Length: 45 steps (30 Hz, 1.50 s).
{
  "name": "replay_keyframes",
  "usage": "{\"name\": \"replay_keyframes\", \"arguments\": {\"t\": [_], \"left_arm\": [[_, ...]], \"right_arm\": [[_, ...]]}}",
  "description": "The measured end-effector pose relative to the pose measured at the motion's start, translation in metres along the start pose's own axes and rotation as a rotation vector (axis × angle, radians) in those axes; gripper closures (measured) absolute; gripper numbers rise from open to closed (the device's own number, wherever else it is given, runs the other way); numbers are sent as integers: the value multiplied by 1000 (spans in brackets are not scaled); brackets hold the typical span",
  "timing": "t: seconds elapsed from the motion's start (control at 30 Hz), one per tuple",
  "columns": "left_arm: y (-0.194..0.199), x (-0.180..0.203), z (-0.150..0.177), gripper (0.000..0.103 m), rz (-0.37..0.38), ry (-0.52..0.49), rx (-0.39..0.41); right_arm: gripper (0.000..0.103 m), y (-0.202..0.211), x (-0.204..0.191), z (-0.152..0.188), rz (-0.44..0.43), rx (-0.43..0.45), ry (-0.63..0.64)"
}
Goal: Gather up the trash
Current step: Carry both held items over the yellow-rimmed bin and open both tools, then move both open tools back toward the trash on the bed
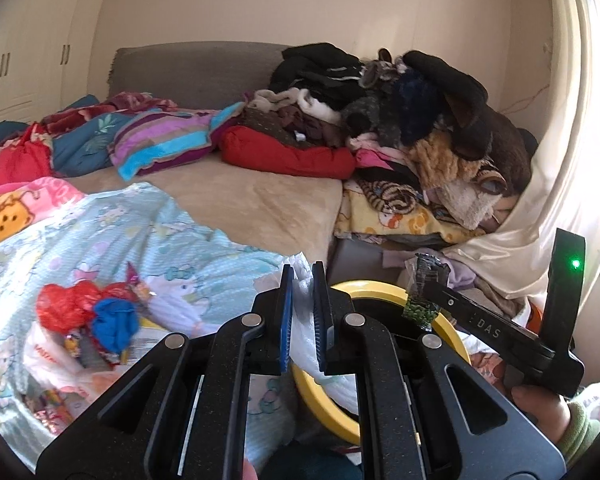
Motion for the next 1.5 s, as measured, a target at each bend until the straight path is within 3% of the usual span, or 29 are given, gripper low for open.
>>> {"name": "replay_keyframes", "arguments": {"t": [0.67, 0.93, 1.0, 1.13, 1.2, 1.23, 1.3, 1.37, 1.5], "left_arm": [[-71, 34, 35, 98, 39, -50, -122], [-90, 33, 48, 97, 50, -36, -160], [-91, 32, 49, 81, 46, -38, -164], [-91, 27, 51, 60, 44, -14, -159], [-88, 22, 52, 45, 31, -1, -155], [-84, 20, 51, 42, 31, 10, -145], [-77, 16, 49, 22, 16, 18, -126], [-70, 13, 46, 11, 7, 17, -106], [-59, 6, 43, 11, -18, 14, -90]], "right_arm": [[84, -29, 56, 13, 69, -95, -48], [76, -39, 62, 24, 80, -135, -48], [73, -42, 63, 26, 84, -147, -52], [58, -46, 68, 29, 110, -152, -56], [55, -47, 71, 30, 124, -148, -59], [53, -47, 71, 30, 124, -145, -62], [48, -46, 72, 29, 133, -132, -65], [41, -43, 70, 26, 139, -106, -60], [34, -36, 63, 20, 137, -66, -48]]}}
Point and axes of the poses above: each gripper's, at about its wrist camera, not at the fingertips, and y roughly against the way its jaws point, x to its right, z to its underside, the point moved 10 cm from there along -y, roughly the way its jaws point, and after that the axes turned 13 degrees about z, right-handed, at the moved point
